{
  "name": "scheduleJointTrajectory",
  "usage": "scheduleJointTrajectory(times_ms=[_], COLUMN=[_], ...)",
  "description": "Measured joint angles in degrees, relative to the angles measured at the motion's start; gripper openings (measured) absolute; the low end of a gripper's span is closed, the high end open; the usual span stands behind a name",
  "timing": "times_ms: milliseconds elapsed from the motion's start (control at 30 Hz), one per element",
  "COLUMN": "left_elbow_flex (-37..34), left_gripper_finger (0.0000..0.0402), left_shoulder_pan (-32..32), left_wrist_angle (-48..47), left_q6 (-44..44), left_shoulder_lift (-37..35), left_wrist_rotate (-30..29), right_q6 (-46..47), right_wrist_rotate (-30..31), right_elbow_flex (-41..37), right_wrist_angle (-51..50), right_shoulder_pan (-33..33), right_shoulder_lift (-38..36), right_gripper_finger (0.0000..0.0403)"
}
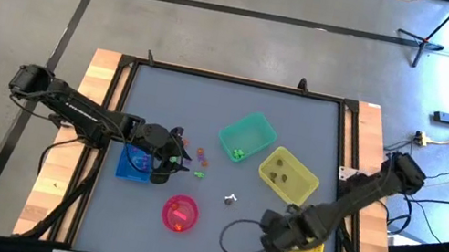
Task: Sort Halloween decoration
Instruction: Put the white bone toy into the yellow bin, then put the green skeleton toy into the green bin
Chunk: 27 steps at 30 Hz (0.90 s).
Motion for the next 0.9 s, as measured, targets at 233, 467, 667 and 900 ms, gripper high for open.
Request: scheduleJointTrajectory(times_ms=[233,467,667,900], left_elbow_flex=[0.00,0.00,0.00,0.00], left_gripper_finger=[0.0157,0.0157,0.0157,0.0157], left_shoulder_pan=[-0.01,0.01,0.01,0.00], left_wrist_angle=[0.02,0.02,0.04,0.06], left_q6=[0.00,0.00,0.00,0.00], left_shoulder_lift=[0.01,0.01,0.01,0.01], left_wrist_rotate=[0.00,0.13,0.17,0.03], right_q6=[14.73,18.03,18.05,18.03], right_wrist_rotate=[0.29,0.28,0.30,0.30], right_elbow_flex=[0.00,0.00,0.00,0.02], right_wrist_angle=[-6.45,-6.58,-6.82,-7.46], right_shoulder_pan=[6.62,8.96,8.71,8.79], right_shoulder_lift=[0.46,0.48,0.48,0.48], right_gripper_finger=[0.0018,0.0038,0.0074,0.0139])
